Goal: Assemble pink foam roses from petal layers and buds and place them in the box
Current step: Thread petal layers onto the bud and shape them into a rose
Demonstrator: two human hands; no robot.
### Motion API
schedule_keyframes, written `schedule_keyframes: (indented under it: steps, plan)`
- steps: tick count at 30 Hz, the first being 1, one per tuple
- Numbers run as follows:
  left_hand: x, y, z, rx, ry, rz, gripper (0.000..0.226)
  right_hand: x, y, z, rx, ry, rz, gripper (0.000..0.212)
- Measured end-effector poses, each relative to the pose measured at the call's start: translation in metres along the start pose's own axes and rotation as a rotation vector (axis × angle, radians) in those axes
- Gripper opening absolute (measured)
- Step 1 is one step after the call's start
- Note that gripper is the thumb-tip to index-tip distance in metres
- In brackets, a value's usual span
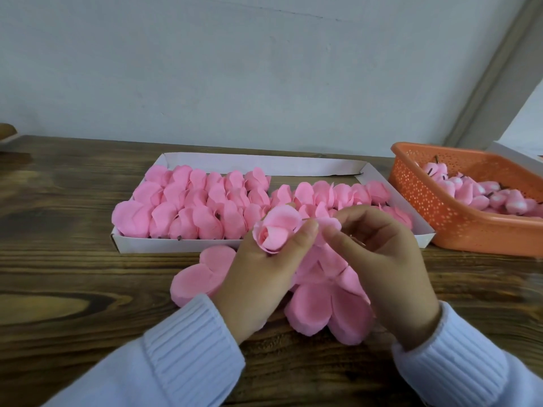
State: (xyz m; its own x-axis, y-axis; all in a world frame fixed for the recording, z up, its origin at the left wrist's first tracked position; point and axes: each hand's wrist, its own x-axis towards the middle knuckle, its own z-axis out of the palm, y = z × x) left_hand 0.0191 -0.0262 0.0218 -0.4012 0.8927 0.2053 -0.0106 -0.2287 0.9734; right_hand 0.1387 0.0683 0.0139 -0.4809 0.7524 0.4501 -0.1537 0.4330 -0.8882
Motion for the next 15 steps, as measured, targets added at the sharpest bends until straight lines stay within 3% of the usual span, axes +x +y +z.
schedule_keyframes:
  steps: [6,11,15]
  plan:
    - [-0.002,0.011,0.0043,-0.137,-0.07,0.01,0.025,-0.0016,-0.0047,0.0044,-0.15,-0.024,-0.152,0.006]
    - [-0.001,0.0085,-0.0001,-0.183,-0.082,-0.032,0.019,-0.002,-0.0051,0.0055,-0.179,-0.01,-0.193,0.004]
    - [-0.0035,0.0066,0.0014,-0.058,-0.169,0.013,0.015,-0.0035,-0.0057,0.005,-0.22,0.015,-0.24,0.008]
